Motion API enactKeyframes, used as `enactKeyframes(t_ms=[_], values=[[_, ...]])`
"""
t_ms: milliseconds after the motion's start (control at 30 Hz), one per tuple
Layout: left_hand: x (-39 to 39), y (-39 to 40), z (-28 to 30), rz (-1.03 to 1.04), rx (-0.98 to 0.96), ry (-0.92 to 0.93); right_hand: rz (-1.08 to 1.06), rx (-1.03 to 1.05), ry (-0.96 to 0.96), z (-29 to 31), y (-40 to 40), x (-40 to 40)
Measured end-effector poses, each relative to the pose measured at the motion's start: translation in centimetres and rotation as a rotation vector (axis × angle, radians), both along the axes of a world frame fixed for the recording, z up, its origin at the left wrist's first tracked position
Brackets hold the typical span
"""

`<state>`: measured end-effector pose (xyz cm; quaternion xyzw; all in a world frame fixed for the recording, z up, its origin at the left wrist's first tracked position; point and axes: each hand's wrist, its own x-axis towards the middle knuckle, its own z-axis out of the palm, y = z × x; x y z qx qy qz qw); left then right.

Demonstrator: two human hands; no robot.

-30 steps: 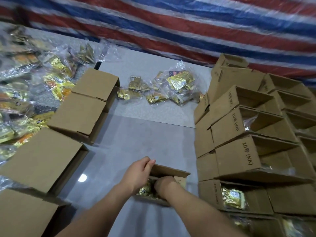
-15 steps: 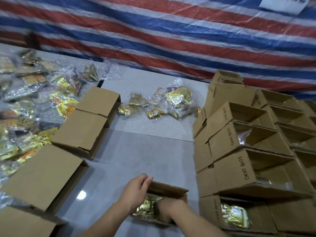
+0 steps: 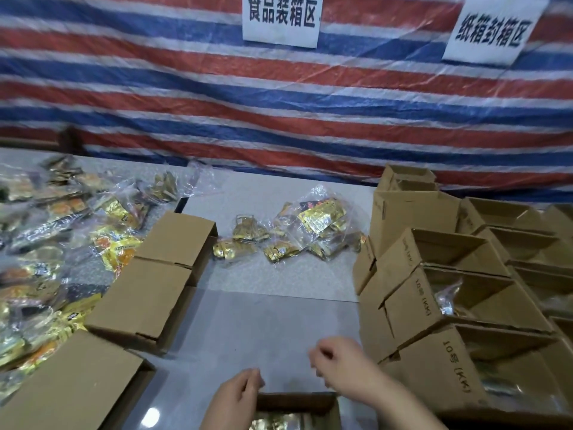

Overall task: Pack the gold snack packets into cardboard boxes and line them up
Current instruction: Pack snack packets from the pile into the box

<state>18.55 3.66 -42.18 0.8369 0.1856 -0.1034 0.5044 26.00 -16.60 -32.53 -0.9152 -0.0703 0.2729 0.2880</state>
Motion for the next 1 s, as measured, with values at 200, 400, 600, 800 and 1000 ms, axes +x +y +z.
enactKeyframes(t_ms=[200,400,600,800,1000], values=[[14.5,0.3,1.8,-0.164,0.254,-0.152,-0.226,0.041,-0.121,-3.6,-1.0,8.2],[31.0,-1.6,-1.0,-0.406,0.611,-0.092,-0.584,0.290,-0.058,-9.4,-1.7,11.6],[37.8,-2.8,-6.6,-0.501,0.769,-0.006,-0.738,0.418,-0.072,-12.1,-3.2,13.8],[38.8,-2.1,-9.1,-0.515,0.816,0.041,-0.791,0.462,-0.053,-13.9,-3.0,14.2],[34.9,-2.4,-8.6,-0.433,0.722,0.124,-0.836,0.499,-0.060,-14.0,-1.5,13.2]])
